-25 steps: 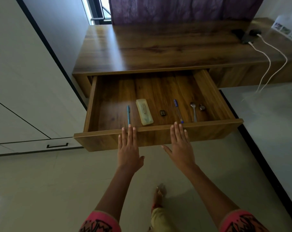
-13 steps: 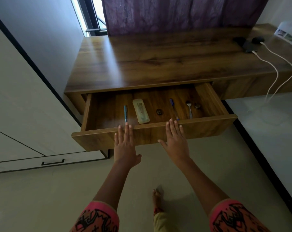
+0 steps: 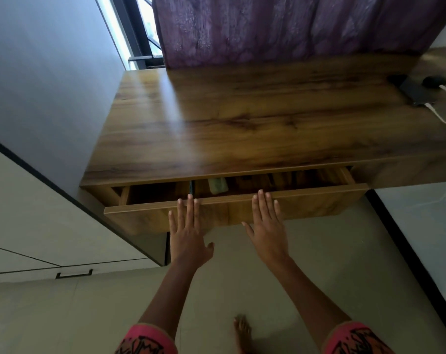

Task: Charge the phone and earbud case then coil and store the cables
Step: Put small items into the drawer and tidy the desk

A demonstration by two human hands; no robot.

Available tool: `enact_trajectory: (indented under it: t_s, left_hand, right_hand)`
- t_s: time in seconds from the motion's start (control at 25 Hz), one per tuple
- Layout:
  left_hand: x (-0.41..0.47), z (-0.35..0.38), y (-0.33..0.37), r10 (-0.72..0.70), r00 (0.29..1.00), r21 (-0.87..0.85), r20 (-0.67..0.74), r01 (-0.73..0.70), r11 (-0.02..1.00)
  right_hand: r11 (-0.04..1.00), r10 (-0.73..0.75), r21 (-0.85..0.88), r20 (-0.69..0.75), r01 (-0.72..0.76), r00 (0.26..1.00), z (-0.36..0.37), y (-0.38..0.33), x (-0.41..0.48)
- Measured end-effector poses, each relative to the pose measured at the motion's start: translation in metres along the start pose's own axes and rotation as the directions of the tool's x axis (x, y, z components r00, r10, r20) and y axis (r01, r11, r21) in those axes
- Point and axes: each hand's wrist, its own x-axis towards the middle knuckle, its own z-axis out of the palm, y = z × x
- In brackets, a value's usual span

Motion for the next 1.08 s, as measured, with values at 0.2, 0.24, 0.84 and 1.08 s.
enact_trajectory:
  t_s: [0.2, 0.24, 0.84, 1.08]
  left_hand:
    - [0.027, 0.017, -0.002, -0.033, 0.999, 0.011, -0.023, 0.034, 0.999]
    - [0.033, 0.02, -0.002, -0.036, 0.999, 0.006, -0.03, 0.036, 0.999]
    - [0.102, 0.03, 0.009, -0.23, 0.942, -0.011, 0.245, 0.24, 0.971]
    - [0.114, 0.035, 0.011, -0.27, 0.921, -0.016, 0.28, 0.285, 0.958]
  right_hand:
    - [0.999, -0.048, -0.016, -0.113, 0.046, 0.992, 0.026, 0.006, 0.017]
    - [0.998, -0.058, -0.027, -0.125, 0.055, 0.99, 0.032, 0.008, 0.021]
    - [1.0, -0.017, -0.019, -0.36, 0.01, 0.933, 0.093, 0.011, 0.084]
    - [0.999, -0.033, -0.002, -0.479, 0.036, 0.877, 0.112, 0.005, 0.102]
